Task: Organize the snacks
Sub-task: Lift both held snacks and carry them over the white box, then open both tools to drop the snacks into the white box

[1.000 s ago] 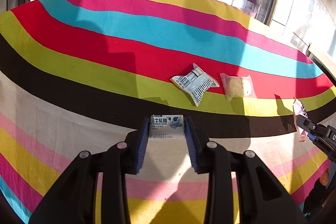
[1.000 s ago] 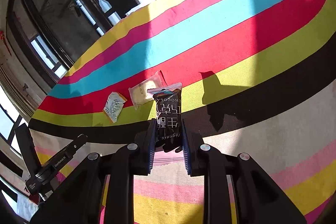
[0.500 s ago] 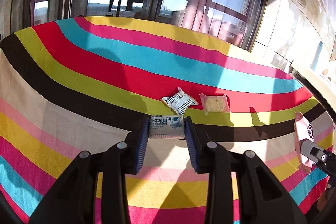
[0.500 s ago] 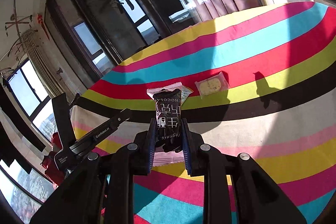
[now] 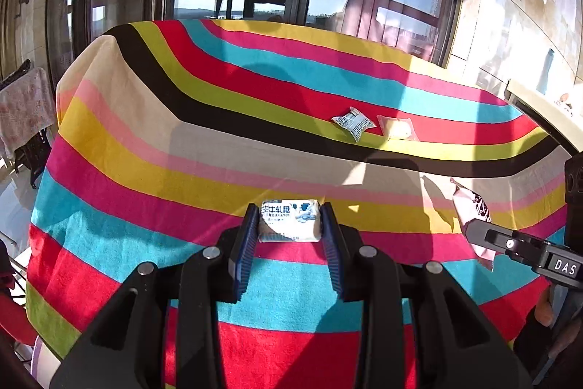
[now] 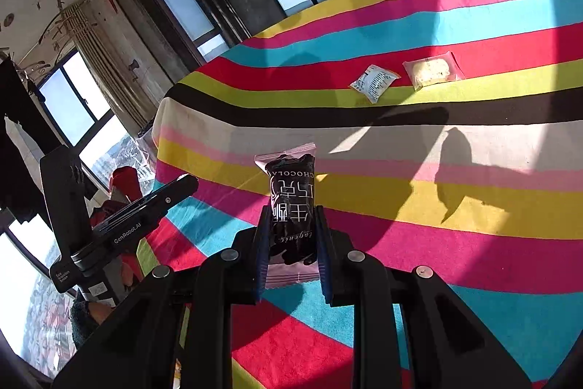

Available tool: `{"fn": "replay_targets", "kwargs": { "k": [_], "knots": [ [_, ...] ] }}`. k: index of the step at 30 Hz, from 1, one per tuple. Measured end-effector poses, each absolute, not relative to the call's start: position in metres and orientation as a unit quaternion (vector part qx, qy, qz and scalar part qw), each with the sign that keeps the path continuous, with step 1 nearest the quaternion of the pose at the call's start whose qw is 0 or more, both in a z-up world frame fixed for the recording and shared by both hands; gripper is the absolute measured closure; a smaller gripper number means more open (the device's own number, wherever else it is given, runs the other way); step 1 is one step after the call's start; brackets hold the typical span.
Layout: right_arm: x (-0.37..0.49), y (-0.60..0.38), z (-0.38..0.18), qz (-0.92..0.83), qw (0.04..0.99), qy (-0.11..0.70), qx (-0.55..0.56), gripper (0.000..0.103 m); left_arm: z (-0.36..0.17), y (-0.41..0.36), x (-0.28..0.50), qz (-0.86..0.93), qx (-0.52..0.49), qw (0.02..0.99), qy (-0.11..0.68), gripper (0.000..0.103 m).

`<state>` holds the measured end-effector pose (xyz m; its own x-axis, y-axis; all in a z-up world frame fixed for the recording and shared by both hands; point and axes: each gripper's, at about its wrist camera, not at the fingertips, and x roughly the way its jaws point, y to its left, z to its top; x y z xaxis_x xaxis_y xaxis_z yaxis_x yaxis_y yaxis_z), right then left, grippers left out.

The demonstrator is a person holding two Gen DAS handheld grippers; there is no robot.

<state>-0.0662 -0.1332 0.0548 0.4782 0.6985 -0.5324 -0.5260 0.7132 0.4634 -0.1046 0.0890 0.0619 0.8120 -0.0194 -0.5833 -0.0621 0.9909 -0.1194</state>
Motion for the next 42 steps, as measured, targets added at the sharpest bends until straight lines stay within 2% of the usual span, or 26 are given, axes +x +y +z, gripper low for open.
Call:
{"fn": "replay_targets", "kwargs": {
  "k": [10,25,36,37,38,39,40,41,42],
  "knots": [
    [-0.103,-0.075,0.050,0.420,0.824,0.377,0.059,0.080,0.034,0.128,-0.182,0.040,-0.098,0.938,0.330,0.068],
    [-0.195,0.013,0.054,0.545,0.761,0.347,-0.053,0.079,0.028,0.209,-0.283,0.138,-0.164,0.920,0.328,0.068],
    [-0.282,0.072,0.021,0.629,0.673,0.341,-0.185,0.079,-0.015,0.255,-0.336,0.252,-0.158,0.873,0.387,0.068],
    [-0.287,0.078,0.016,0.639,0.659,0.346,-0.194,0.077,-0.020,0.260,-0.340,0.264,-0.161,0.865,0.395,0.068],
    [-0.293,0.082,0.012,0.645,0.649,0.349,-0.202,0.076,-0.024,0.265,-0.341,0.279,-0.162,0.857,0.403,0.065],
    [-0.299,0.086,0.008,0.647,0.645,0.350,-0.207,0.074,-0.027,0.270,-0.341,0.302,-0.158,0.847,0.409,0.051],
    [-0.300,0.087,0.006,0.647,0.644,0.350,-0.210,0.061,-0.029,0.274,-0.343,0.330,-0.157,0.836,0.410,0.039],
    [-0.299,0.086,0.006,0.646,0.646,0.349,-0.209,0.047,-0.028,0.278,-0.345,0.347,-0.164,0.830,0.405,0.016],
    [-0.295,0.083,0.008,0.645,0.650,0.349,-0.200,0.044,-0.026,0.282,-0.349,0.355,-0.175,0.829,0.395,0.007]
  ]
}}
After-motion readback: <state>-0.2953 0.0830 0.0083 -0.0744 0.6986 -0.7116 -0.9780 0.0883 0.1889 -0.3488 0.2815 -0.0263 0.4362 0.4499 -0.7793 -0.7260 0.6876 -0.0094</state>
